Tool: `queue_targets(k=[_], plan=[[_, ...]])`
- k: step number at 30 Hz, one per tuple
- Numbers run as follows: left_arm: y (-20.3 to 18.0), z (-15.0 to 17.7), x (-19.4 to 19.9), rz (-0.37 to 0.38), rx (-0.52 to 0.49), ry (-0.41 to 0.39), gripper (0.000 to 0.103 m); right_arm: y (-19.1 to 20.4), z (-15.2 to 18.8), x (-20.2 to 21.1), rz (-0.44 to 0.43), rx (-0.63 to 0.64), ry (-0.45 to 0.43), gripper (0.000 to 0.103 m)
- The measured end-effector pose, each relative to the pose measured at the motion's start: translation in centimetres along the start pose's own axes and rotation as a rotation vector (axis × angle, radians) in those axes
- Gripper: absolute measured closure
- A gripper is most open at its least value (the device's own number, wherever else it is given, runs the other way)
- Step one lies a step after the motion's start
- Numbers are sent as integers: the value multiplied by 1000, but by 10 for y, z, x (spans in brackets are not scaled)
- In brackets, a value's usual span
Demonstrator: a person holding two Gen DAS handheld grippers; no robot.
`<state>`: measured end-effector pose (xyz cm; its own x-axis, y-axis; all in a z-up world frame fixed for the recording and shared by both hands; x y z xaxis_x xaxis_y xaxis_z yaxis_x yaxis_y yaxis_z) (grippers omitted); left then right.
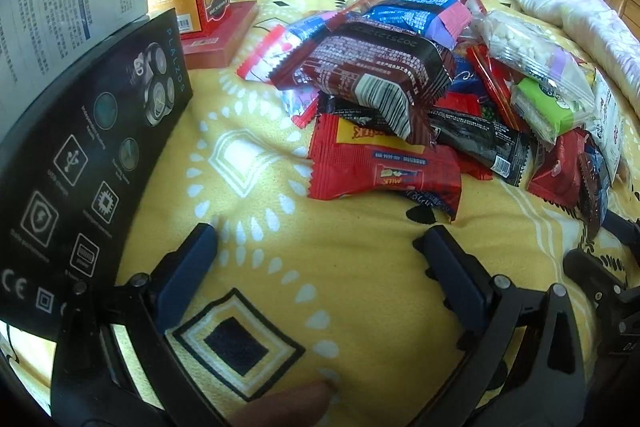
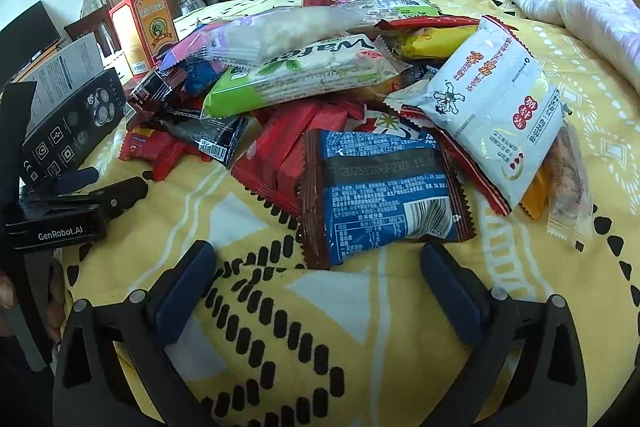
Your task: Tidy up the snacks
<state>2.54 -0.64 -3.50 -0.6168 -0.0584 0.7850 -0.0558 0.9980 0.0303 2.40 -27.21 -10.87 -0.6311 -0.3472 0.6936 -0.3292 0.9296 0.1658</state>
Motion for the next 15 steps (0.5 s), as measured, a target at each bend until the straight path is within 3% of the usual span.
queue_targets(k=[15], plan=[[-1,1,0,-7,-5,4,0,2,-1,-4,12,8,6,0]])
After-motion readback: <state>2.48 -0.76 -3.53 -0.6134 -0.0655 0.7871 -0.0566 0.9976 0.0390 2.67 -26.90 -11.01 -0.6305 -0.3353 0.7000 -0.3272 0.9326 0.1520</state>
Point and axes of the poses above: each gripper's, at about its wrist camera, not at the fingertips, and x roughly against the way its jaws point, y to its left, z to its underside, the point moved 4 cm from there along -x, roughly the way its jaws point, and after that the axes turned 4 degrees about -z, right-handed, at the moved point
